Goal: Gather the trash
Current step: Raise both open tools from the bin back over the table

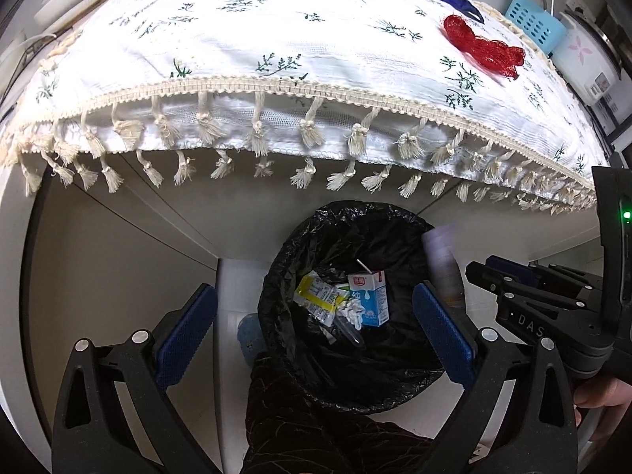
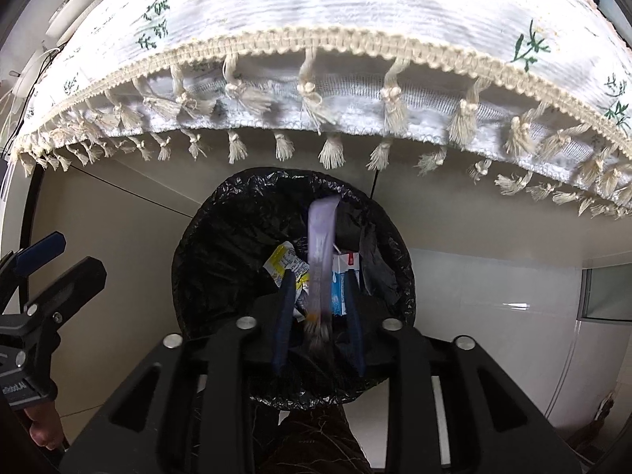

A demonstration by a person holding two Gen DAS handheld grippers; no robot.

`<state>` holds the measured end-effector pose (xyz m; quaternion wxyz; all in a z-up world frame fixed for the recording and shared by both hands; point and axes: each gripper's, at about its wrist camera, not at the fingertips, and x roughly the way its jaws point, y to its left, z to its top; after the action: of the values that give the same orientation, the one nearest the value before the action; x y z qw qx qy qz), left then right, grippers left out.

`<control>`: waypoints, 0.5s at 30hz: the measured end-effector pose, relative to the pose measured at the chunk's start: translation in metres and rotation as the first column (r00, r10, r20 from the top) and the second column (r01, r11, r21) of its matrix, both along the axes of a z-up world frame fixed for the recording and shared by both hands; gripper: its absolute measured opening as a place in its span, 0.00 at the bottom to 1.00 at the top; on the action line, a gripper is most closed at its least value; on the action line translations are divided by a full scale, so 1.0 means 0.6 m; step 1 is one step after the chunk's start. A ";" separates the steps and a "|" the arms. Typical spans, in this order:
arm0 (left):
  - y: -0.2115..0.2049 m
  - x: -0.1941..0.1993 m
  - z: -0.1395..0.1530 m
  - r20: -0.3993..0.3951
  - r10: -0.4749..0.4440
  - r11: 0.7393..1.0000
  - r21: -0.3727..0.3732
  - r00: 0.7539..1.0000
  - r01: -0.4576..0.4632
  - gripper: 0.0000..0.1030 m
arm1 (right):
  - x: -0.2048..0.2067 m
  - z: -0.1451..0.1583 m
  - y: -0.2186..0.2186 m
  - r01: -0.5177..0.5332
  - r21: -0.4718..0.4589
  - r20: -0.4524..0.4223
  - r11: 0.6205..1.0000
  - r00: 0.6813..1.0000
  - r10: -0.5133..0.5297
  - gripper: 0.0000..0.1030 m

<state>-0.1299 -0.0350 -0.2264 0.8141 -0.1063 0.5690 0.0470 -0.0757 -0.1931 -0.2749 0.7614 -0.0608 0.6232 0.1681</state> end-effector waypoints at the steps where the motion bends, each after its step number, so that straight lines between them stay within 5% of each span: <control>1: 0.000 0.002 0.001 0.000 -0.002 1.000 0.000 1.000 0.002 0.94 | 0.001 0.004 -0.001 0.001 0.002 0.004 1.000 1.000 -0.001 0.31; 15: 0.004 0.012 0.067 0.043 -0.018 1.000 -0.008 0.999 0.019 0.94 | 0.000 0.140 -0.048 0.051 0.051 0.140 0.997 0.988 -0.058 0.72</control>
<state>-0.1225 -0.0324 -0.1862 0.8262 -0.1055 0.5524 0.0346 -0.0757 -0.2221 -0.1907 0.8093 -0.0375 0.5648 0.1570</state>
